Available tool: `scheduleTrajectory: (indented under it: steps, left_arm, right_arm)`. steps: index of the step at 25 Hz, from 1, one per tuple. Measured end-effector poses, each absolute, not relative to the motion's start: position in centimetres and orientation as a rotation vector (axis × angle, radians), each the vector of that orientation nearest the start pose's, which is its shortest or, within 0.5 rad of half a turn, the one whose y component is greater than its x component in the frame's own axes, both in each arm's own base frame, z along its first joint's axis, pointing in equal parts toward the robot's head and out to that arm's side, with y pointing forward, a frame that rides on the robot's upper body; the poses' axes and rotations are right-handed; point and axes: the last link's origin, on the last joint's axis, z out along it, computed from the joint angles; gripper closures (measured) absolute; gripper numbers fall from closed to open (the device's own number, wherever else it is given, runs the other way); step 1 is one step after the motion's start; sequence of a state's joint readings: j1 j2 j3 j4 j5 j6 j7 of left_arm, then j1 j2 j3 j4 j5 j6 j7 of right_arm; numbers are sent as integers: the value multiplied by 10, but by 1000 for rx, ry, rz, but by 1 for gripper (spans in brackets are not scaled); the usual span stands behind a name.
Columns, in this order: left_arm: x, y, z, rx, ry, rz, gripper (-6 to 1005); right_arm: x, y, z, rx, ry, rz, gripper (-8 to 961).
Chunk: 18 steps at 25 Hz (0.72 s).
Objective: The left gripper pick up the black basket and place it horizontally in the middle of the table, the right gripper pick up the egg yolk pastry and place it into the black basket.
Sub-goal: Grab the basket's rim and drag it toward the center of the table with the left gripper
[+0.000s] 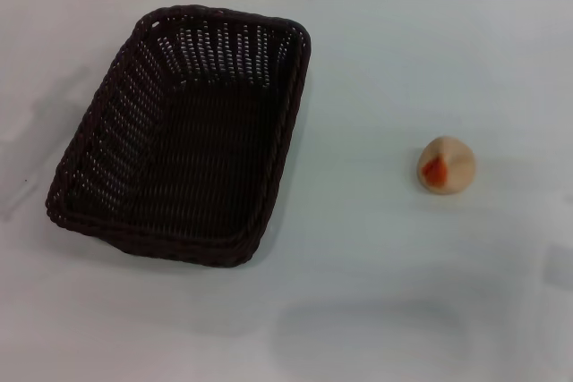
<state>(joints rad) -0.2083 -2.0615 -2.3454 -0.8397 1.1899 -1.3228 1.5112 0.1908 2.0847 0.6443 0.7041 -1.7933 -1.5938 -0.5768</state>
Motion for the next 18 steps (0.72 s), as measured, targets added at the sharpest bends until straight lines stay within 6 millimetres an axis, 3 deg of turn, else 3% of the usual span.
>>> scheduleTrajectory:
  steps: [7, 10, 11, 18]
  left_arm:
    - [-274, 333, 115, -1993, -1072, -1075, 192]
    - [-265, 340, 113, -2029, -1109, -930, 194]
    - [-257, 346, 111, -2047, -1124, -806, 194]
    - [-248, 359, 100, -2053, -1146, -490, 198]
  right_arm:
    - [277, 263, 11, -1049, 286, 635, 304]
    - [277, 263, 11, -1047, 286, 637, 303]
    - [277, 263, 11, -1045, 286, 638, 303]
    - [276, 261, 11, -1045, 281, 642, 304]
